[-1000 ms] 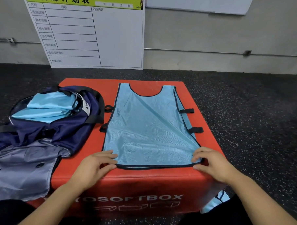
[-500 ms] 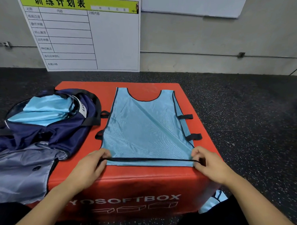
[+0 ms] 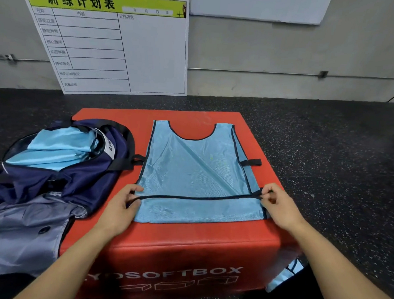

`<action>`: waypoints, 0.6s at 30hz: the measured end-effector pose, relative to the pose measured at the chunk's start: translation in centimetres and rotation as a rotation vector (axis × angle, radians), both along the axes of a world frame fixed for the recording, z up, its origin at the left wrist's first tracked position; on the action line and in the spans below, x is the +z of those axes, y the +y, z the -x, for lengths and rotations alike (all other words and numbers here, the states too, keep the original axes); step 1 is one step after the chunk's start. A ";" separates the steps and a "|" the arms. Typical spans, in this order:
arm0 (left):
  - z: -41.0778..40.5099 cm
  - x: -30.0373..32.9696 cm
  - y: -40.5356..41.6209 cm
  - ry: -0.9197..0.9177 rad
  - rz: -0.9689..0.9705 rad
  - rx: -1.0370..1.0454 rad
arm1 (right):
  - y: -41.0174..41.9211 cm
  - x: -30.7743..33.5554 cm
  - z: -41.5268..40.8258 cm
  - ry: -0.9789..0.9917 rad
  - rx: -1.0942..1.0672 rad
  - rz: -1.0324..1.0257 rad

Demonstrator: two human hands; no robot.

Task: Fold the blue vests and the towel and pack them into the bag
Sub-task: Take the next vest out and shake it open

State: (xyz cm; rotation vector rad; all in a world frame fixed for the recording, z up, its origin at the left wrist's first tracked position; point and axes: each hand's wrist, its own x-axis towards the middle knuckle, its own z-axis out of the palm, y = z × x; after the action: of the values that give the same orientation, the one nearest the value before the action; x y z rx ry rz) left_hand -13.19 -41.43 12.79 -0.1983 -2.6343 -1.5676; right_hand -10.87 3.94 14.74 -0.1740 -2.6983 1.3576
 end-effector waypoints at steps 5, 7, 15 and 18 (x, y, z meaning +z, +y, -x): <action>-0.4 1.2 -0.5 0.009 0.070 -0.160 | -0.2 0.6 0.2 -0.019 0.002 0.012; -1.1 1.7 -0.7 -0.004 0.102 -0.295 | 0.1 0.6 -0.5 -0.042 0.103 -0.025; -1.5 0.7 -1.3 0.042 0.191 -0.186 | 0.8 -0.9 -2.0 -0.117 0.277 -0.160; -1.4 1.6 -0.1 0.103 0.101 -0.136 | 0.7 -0.4 -1.5 -0.022 0.263 -0.094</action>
State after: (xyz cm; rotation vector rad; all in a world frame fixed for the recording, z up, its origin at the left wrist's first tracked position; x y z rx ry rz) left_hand -11.82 -41.52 14.44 -0.4606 -2.6714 -1.4196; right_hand -9.38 4.64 14.34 0.1822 -2.8766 1.2913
